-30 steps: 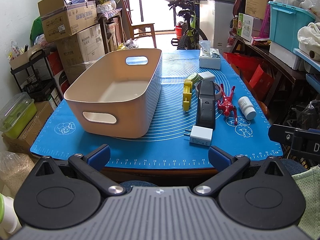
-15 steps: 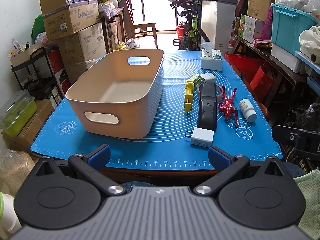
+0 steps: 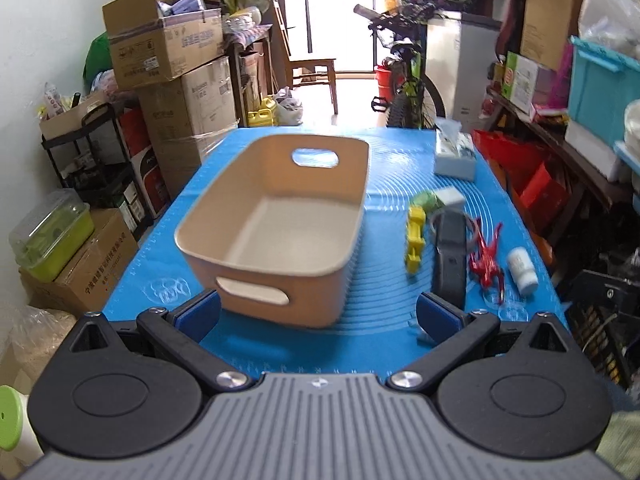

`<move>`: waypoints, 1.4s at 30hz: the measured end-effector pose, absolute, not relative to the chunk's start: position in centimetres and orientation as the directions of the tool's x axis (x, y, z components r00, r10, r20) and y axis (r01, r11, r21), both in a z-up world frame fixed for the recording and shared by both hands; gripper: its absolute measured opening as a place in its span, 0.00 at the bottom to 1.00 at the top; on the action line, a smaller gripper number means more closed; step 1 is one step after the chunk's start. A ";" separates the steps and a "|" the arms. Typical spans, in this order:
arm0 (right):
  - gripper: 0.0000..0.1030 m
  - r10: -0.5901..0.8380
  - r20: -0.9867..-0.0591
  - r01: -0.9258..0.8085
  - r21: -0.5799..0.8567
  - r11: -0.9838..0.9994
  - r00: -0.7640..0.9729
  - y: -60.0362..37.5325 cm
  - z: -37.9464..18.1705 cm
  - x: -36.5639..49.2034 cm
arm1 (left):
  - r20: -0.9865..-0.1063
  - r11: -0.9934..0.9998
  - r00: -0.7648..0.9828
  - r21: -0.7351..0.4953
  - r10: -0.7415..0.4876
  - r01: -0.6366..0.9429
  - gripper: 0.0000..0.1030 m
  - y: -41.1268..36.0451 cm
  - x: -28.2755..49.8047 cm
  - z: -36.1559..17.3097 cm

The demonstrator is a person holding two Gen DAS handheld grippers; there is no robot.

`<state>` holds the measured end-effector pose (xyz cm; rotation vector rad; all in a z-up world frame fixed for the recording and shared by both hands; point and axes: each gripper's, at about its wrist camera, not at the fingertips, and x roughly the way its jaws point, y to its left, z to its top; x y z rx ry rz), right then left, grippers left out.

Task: Organize rigid objects
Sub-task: 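Grasp the beige basket rim with the left gripper and pull it closer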

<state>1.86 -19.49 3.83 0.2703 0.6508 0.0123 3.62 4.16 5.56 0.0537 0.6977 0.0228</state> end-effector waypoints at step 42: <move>0.84 -0.045 -0.863 0.220 0.078 0.972 0.503 -6.4 -9.1 16.5 | -0.864 1.000 0.503 -0.011 -0.010 0.000 0.25 20.5 24.3 -3.3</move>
